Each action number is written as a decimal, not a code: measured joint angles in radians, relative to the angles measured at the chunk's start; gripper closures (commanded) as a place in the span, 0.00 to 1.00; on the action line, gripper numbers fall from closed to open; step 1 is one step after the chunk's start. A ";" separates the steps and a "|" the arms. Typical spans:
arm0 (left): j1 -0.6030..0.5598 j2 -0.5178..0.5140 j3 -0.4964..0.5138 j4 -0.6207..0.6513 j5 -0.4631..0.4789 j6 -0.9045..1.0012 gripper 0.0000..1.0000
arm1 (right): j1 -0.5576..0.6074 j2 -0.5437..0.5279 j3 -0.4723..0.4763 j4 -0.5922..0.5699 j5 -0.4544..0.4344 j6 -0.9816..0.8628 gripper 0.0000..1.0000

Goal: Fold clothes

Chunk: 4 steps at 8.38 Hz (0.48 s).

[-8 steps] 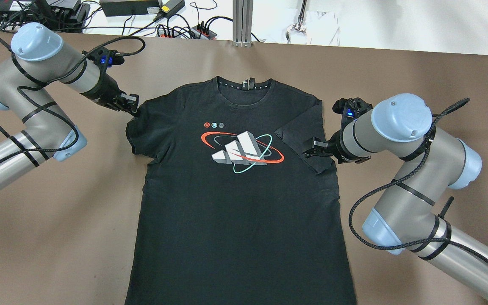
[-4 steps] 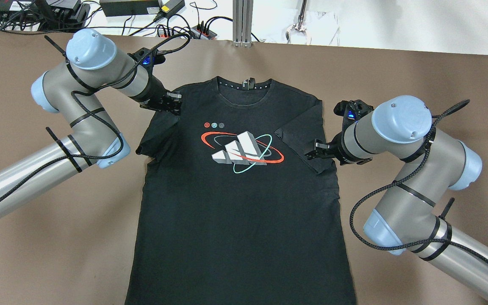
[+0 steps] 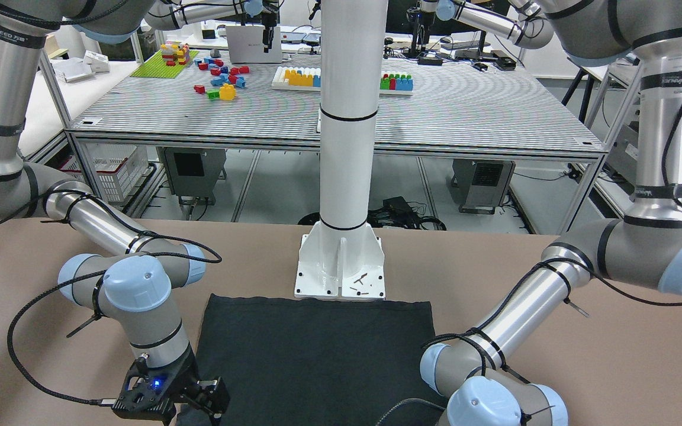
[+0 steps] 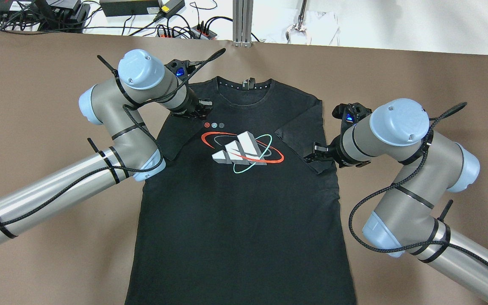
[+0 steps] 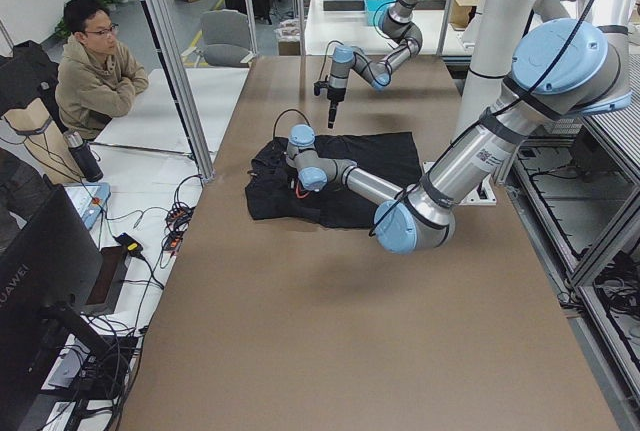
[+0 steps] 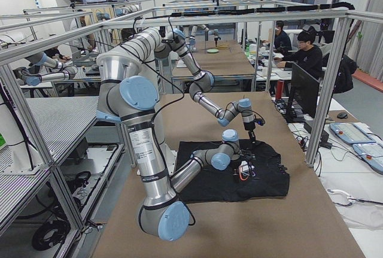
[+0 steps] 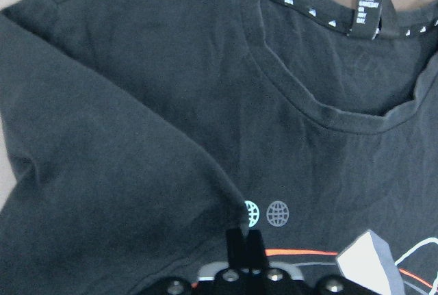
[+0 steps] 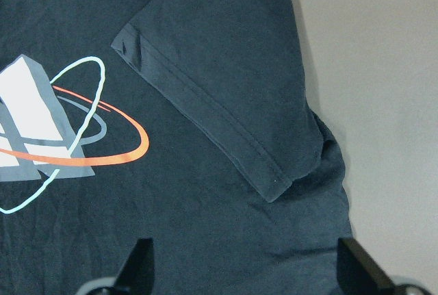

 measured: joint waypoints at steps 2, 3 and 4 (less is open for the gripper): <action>0.020 -0.012 0.001 0.000 0.020 -0.039 1.00 | -0.002 0.000 0.001 0.001 0.000 0.002 0.06; 0.021 -0.021 0.005 0.001 0.023 -0.059 1.00 | -0.003 0.000 0.001 0.000 0.000 0.002 0.06; 0.013 -0.027 0.011 0.001 0.022 -0.071 1.00 | -0.003 0.000 0.002 0.000 0.000 0.002 0.06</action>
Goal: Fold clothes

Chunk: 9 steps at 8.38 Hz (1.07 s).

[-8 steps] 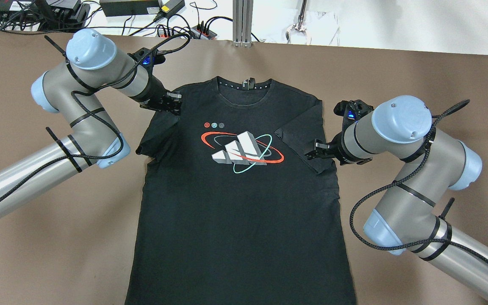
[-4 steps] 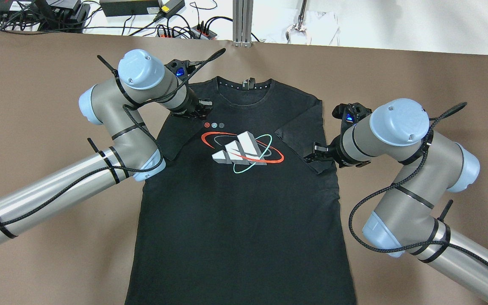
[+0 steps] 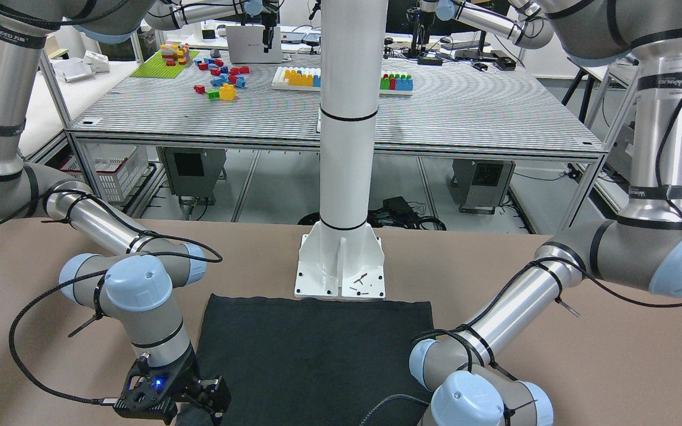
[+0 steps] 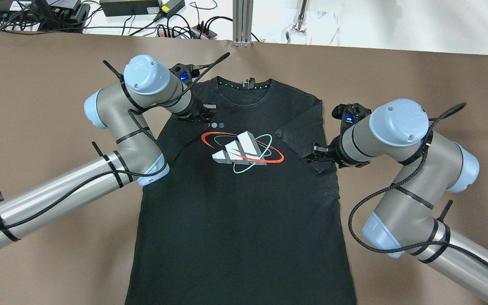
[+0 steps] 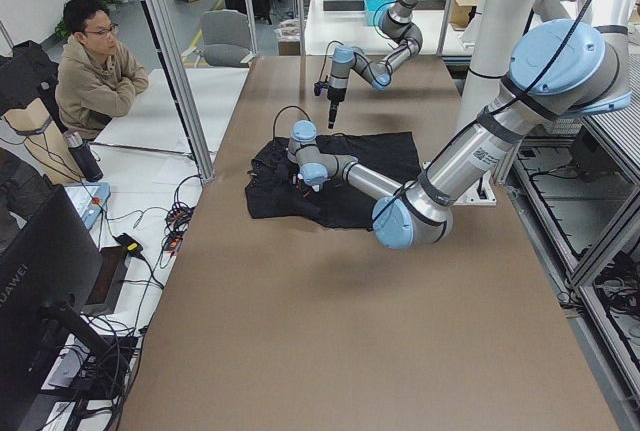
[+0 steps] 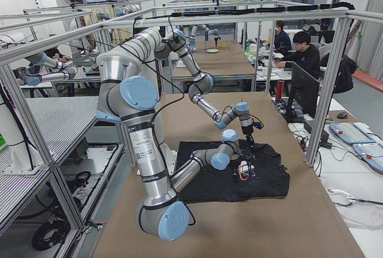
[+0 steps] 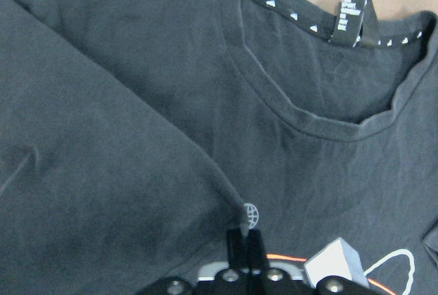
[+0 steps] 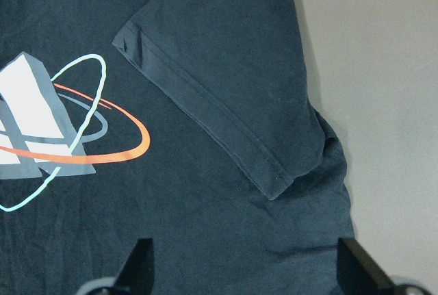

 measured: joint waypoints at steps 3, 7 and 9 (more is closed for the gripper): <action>-0.037 -0.027 0.040 0.001 -0.020 -0.022 1.00 | 0.000 -0.004 0.002 0.000 0.000 0.003 0.06; -0.050 -0.053 0.094 -0.001 -0.021 -0.037 0.00 | -0.002 -0.012 0.006 0.000 0.000 0.010 0.06; -0.043 -0.061 0.094 0.000 -0.005 -0.066 0.00 | -0.005 -0.015 0.007 0.000 -0.001 0.011 0.06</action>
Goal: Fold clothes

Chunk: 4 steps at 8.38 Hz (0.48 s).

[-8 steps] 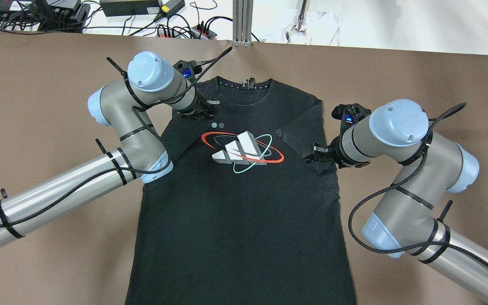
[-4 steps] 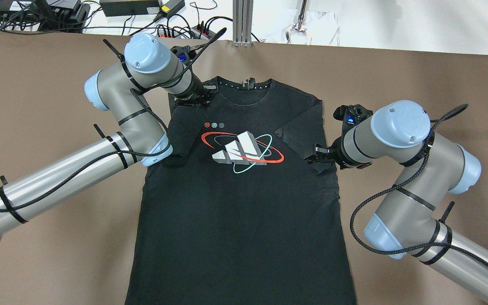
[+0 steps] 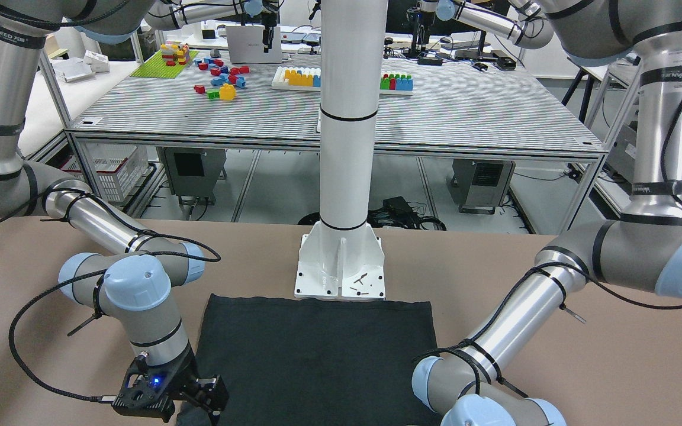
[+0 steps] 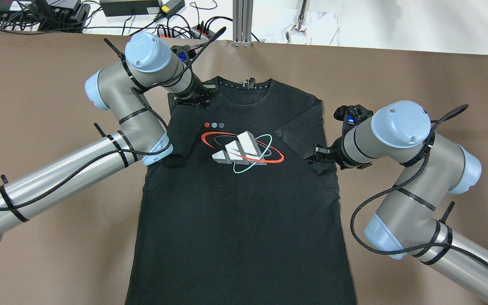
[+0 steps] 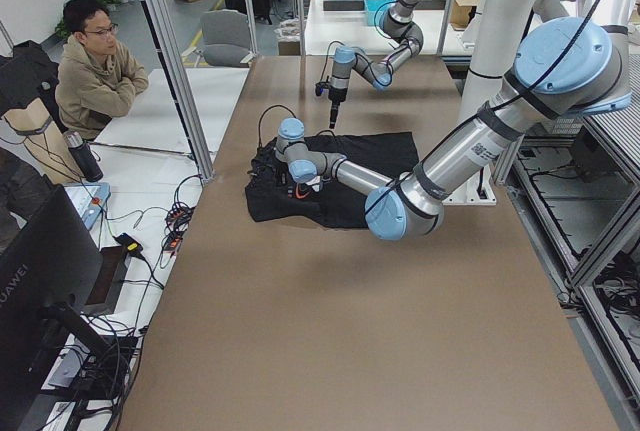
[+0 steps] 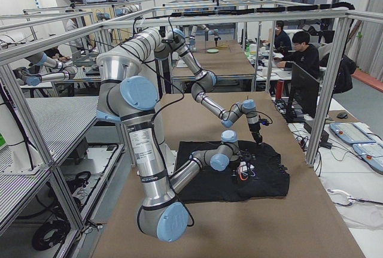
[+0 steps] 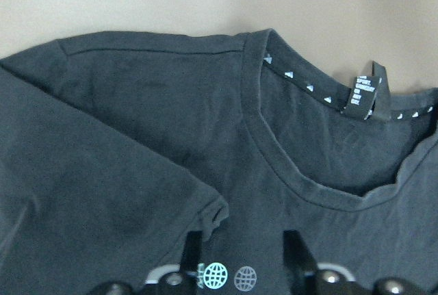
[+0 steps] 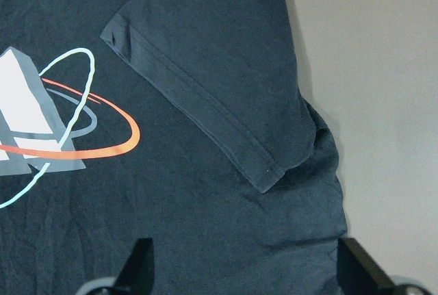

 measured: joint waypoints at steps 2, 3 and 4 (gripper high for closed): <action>0.018 0.024 -0.066 0.004 0.010 -0.058 0.00 | -0.004 -0.001 0.000 -0.002 -0.001 0.006 0.06; 0.038 0.077 -0.133 0.005 0.035 -0.084 0.00 | -0.008 0.000 0.001 -0.004 -0.006 0.021 0.06; 0.068 0.119 -0.183 0.005 0.071 -0.095 0.00 | -0.012 0.000 0.001 -0.005 -0.014 0.031 0.06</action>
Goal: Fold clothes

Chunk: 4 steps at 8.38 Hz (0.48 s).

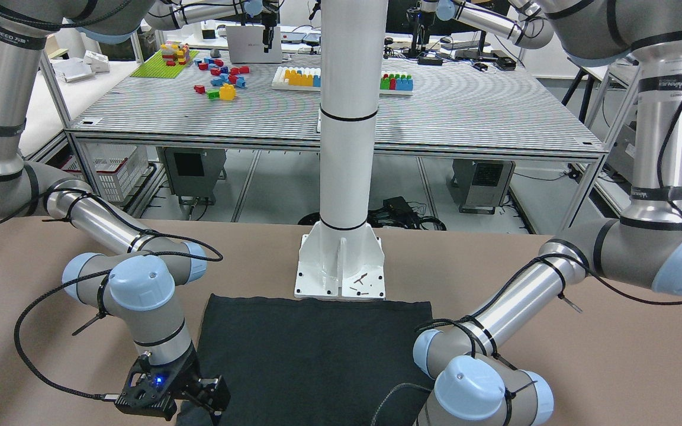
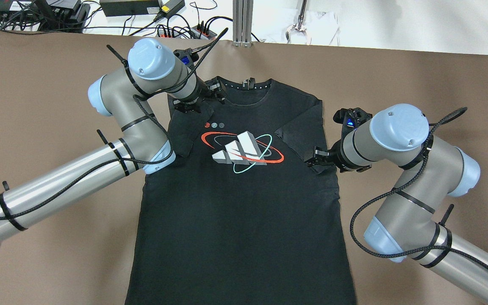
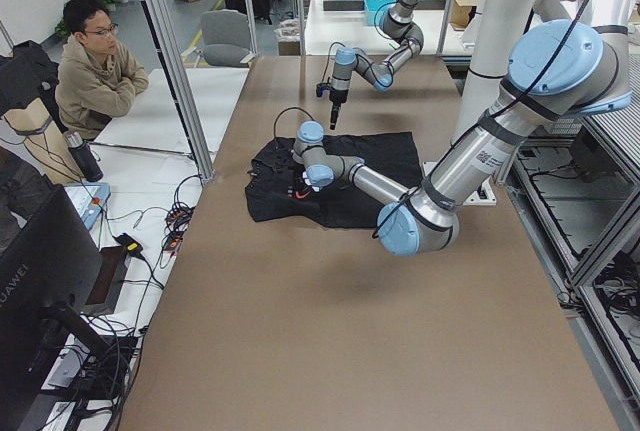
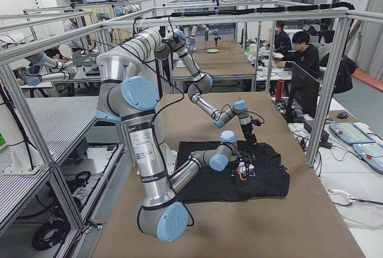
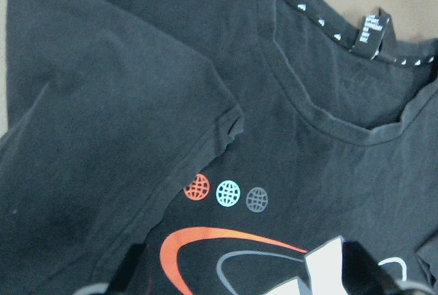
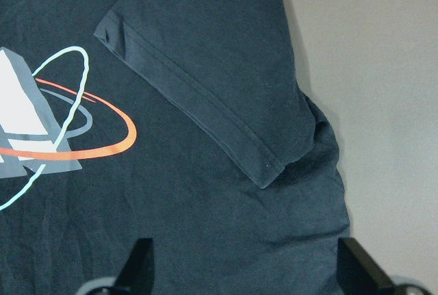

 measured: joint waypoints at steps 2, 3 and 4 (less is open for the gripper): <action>0.031 0.056 -0.043 -0.002 0.039 0.000 0.00 | -0.008 -0.001 0.001 -0.001 -0.011 0.013 0.06; 0.035 0.084 -0.052 -0.005 0.045 0.007 0.00 | -0.016 -0.002 0.002 0.000 -0.018 0.030 0.06; 0.036 0.108 -0.057 -0.012 0.048 0.015 0.00 | -0.027 -0.002 0.002 0.001 -0.029 0.044 0.06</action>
